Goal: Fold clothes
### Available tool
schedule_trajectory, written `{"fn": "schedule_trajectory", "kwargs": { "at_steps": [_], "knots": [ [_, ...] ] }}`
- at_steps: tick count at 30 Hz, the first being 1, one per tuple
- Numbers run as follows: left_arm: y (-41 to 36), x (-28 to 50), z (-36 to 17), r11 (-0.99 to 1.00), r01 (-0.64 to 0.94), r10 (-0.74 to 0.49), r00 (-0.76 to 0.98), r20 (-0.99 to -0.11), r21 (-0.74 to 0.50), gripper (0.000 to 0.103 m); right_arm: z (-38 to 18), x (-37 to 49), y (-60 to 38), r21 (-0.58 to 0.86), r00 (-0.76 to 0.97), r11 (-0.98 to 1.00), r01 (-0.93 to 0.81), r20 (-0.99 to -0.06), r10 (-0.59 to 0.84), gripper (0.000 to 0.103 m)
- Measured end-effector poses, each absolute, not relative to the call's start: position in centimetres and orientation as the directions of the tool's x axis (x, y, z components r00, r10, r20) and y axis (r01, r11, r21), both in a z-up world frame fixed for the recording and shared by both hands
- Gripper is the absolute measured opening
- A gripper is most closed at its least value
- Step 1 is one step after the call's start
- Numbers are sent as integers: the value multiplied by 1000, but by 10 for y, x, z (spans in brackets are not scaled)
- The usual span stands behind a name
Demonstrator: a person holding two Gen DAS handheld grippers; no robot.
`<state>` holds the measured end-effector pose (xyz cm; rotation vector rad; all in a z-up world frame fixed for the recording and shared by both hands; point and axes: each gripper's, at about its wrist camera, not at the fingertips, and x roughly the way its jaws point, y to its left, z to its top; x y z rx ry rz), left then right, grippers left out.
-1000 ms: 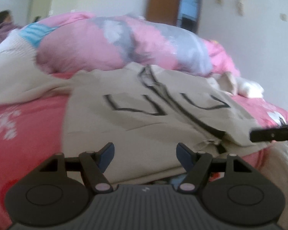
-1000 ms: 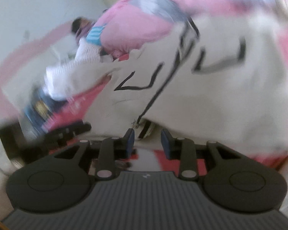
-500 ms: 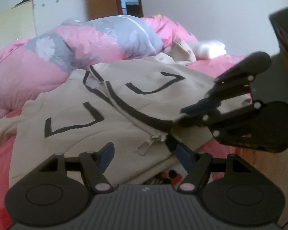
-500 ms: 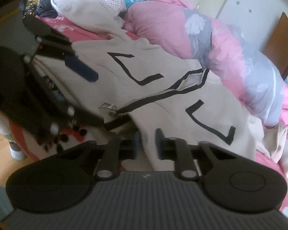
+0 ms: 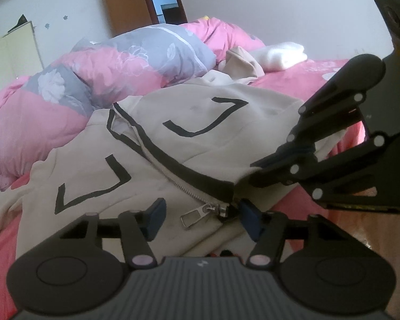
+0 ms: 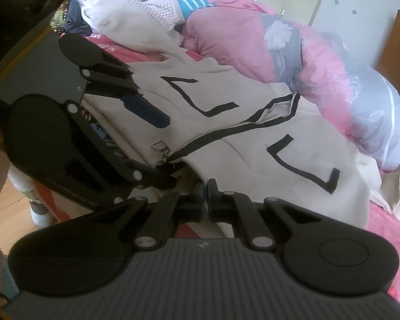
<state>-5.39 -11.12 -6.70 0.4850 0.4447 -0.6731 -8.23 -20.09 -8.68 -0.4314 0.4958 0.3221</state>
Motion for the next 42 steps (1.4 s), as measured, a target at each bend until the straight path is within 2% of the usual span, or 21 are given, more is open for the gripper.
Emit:
{"fn": "schedule_trajectory", "kwargs": {
  "at_steps": [6, 12, 19, 24, 28, 34, 37, 42],
  "knots": [
    [-112, -62, -65, 663, 676, -475, 711, -518, 321, 48, -88, -89, -201, -317, 824, 850, -420, -526, 211, 1],
    [-104, -63, -65, 673, 669, -463, 713, -526, 315, 48, -93, -88, -200, -318, 807, 837, -446, -548, 222, 1],
    [-86, -53, -62, 728, 657, -472, 689, -550, 198, 48, -97, -87, -201, -316, 796, 829, -461, -561, 229, 1],
    [-68, -53, -63, 753, 637, -451, 682, -576, 165, 48, -98, -86, -200, -331, 793, 819, -468, -566, 225, 1],
    [-52, -53, -52, 775, 625, -477, 679, -558, 98, 48, -98, -86, -199, -343, 792, 812, -473, -569, 221, 1],
    [-81, -38, -41, 746, 661, -533, 668, -519, 85, 49, -98, -88, -196, -370, 788, 792, -486, -577, 214, 1],
    [-104, -29, -51, 726, 676, -523, 659, -540, 122, 49, -98, -89, -195, -384, 786, 781, -493, -581, 210, 1],
    [-110, -19, -65, 730, 676, -510, 635, -580, 99, 51, -98, -85, -202, -346, 771, 791, -504, -592, 233, 1]
  ]
}}
